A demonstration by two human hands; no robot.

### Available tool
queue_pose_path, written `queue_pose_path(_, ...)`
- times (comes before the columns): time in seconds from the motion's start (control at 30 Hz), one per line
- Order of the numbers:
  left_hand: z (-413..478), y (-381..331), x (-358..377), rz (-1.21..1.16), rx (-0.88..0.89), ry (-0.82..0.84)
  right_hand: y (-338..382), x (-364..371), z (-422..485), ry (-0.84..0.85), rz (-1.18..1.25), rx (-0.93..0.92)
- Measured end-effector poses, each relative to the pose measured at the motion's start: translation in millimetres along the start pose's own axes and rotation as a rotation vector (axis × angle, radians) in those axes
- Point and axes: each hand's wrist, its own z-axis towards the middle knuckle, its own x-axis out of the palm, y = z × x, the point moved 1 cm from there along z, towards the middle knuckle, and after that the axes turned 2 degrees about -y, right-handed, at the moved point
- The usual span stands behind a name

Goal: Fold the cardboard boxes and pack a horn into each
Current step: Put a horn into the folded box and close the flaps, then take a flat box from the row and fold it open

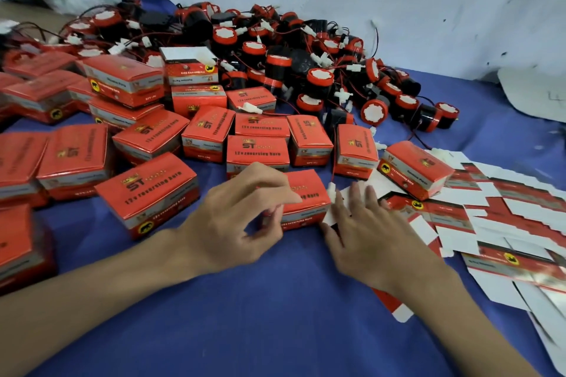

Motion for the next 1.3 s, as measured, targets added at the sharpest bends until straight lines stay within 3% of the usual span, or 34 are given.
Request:
queue_pose_path(0.17,0,-1,6,0.178,0.012,0.357,17,-2,-2,-0.078,-0.091,-0.057)
queue_pose_path(0.27,4,1,2,0.344,-0.036,0.348,16,-2,0,-0.125,-0.125,-0.066)
queue_pose_path(0.37,9,1,-7,0.279,-0.079,0.205,-13,-18,-3,-0.215,-0.099,0.096)
queue_pose_path(0.43,14,-2,-14,0.08,-0.152,0.094,-33,-38,-9,-0.534,-0.028,0.204)
queue_pose_path(0.5,20,-4,-21,-0.158,-0.336,-0.005,-43,-48,-16,-0.987,0.118,0.237)
queue_pose_path(0.53,23,-6,-23,-0.278,-0.451,-0.035,-40,-48,-18,-1.188,0.145,0.198)
queue_pose_path(0.6,33,-8,-25,-0.579,-0.687,-0.064,-18,-40,-17,-1.359,0.161,0.002)
queue_pose_path(0.7,44,-8,-22,-1.128,-1.091,-0.117,29,-24,-14,-1.275,0.132,-0.37)
queue_pose_path(0.77,43,-10,-20,-1.016,-1.155,-0.069,49,-18,-14,-1.156,0.148,-0.504)
queue_pose_path(0.83,37,-8,-21,-0.842,-1.083,-0.007,49,-21,-13,-1.053,0.338,-0.58)
queue_pose_path(0.9,33,-1,-26,-0.949,-1.07,0.032,36,-29,-9,-1.03,0.499,-0.524)
queue_pose_path(0.97,27,8,-29,-1.14,-1.063,0.199,18,-33,-2,-0.953,0.57,-0.334)
queue_pose_path(1.1,28,-2,-34,-1.554,-0.914,0.578,17,-22,4,-0.462,1.11,-0.238)
queue_pose_path(1.17,29,-5,-32,-1.491,-0.937,0.623,18,-12,6,-0.406,1.19,-0.199)
queue_pose_path(1.3,30,-8,-27,-1.238,-1.024,0.579,16,-10,8,-0.485,1.166,-0.148)
